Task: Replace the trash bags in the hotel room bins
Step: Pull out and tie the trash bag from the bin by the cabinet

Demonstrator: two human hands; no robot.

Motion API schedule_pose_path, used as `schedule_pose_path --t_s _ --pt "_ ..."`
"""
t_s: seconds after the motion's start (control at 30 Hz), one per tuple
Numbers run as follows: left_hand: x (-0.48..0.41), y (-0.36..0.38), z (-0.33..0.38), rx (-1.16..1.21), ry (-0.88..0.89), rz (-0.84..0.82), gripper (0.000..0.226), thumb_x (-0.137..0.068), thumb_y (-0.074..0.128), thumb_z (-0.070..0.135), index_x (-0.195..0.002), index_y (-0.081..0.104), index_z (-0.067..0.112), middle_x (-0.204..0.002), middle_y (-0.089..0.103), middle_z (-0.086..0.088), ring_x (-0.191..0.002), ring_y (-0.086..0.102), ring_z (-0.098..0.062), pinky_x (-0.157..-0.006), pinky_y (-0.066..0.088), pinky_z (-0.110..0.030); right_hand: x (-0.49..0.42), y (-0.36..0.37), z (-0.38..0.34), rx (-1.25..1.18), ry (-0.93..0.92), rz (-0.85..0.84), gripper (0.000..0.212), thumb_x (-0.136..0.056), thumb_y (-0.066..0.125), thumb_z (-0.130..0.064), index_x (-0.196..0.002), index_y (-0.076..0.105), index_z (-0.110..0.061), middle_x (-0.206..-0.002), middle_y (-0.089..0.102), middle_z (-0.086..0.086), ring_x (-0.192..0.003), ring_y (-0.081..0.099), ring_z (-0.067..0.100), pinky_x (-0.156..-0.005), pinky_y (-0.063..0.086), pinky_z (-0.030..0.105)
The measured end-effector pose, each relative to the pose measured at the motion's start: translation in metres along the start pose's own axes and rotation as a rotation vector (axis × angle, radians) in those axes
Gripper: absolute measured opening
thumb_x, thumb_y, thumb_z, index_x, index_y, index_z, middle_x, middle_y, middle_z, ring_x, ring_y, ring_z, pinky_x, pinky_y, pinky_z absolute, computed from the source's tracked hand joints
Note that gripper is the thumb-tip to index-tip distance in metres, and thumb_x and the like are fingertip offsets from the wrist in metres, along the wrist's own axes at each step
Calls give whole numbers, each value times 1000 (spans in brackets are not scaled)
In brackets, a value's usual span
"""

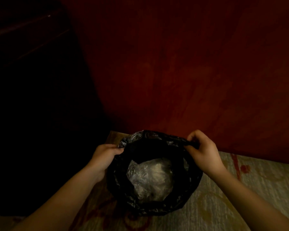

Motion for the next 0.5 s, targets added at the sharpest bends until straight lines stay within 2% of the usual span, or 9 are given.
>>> schedule_pose_path --t_s 0.07,0.1,0.13,0.23,0.3,0.37,0.4,0.47,0.5 --pt "7 -7 21 -42 132 63 12 -85 72 10 -97 72 11 -93 71 -7 -89 67 -21 -79 55 -36 4 5 -2 -327 226 -152 26 -84 78 -24 -106 64 -29 -103 63 1 -95 63 13 -83 50 37" --pt "12 -9 31 -78 200 81 5 -87 69 7 -90 70 12 -88 67 -4 -86 64 -18 -73 51 -31 8 8 -4 -407 308 -223 32 -83 78 -33 -112 66 -30 -107 64 1 -101 64 13 -89 49 38" --pt "17 -10 39 -118 249 79 9 -90 65 6 -84 66 13 -87 63 -3 -85 60 -18 -70 48 -30 9 7 -6 -389 326 -261 31 -83 76 -37 -112 69 -29 -109 67 1 -102 65 14 -89 50 39" --pt "24 -8 40 -185 206 -37 4 -94 61 14 -94 58 17 -109 58 -3 -100 57 -20 -75 52 -36 4 -15 -20 -203 178 -104 1 -88 74 -24 -89 75 -23 -88 73 3 -82 70 25 -75 57 47" --pt "30 -9 27 -350 104 -122 30 -91 67 32 -117 54 25 -123 52 3 -110 53 -17 -80 47 -34 4 -28 -27 -214 63 22 12 -87 74 -9 -81 72 -20 -83 70 0 -77 69 22 -70 58 42" --pt "35 -9 17 -411 38 -168 54 -87 70 41 -135 48 30 -125 55 3 -109 57 -15 -79 47 -29 8 -38 -33 -202 -63 90 20 -84 73 3 -80 71 -16 -88 66 -5 -81 66 17 -73 56 36" --pt "38 -8 18 -409 53 -186 50 -87 72 36 -132 55 25 -118 63 1 -102 63 -14 -78 51 -29 12 -41 -35 -176 -115 110 21 -83 73 5 -83 71 -16 -90 65 -7 -84 65 16 -75 55 35" --pt "40 -11 23 -412 115 -172 16 -88 72 21 -103 74 16 -94 75 -4 -83 71 -13 -81 58 -36 18 -45 -35 -120 -129 140 22 -84 74 -1 -97 70 -19 -94 65 -8 -90 64 15 -79 56 38" --pt "41 -17 27 -409 149 -140 6 -87 72 16 -91 76 13 -86 76 -5 -79 73 -14 -82 59 -39 19 -46 -32 -81 -78 132 26 -85 75 -9 -106 68 -22 -97 65 -9 -91 64 13 -79 57 41"
Point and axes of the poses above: each hand's wrist, its own x-axis away from the middle knuckle, its own y-axis out of the palm, z = x × y, the point moved 8 cm from there along -x, towards the middle knuckle
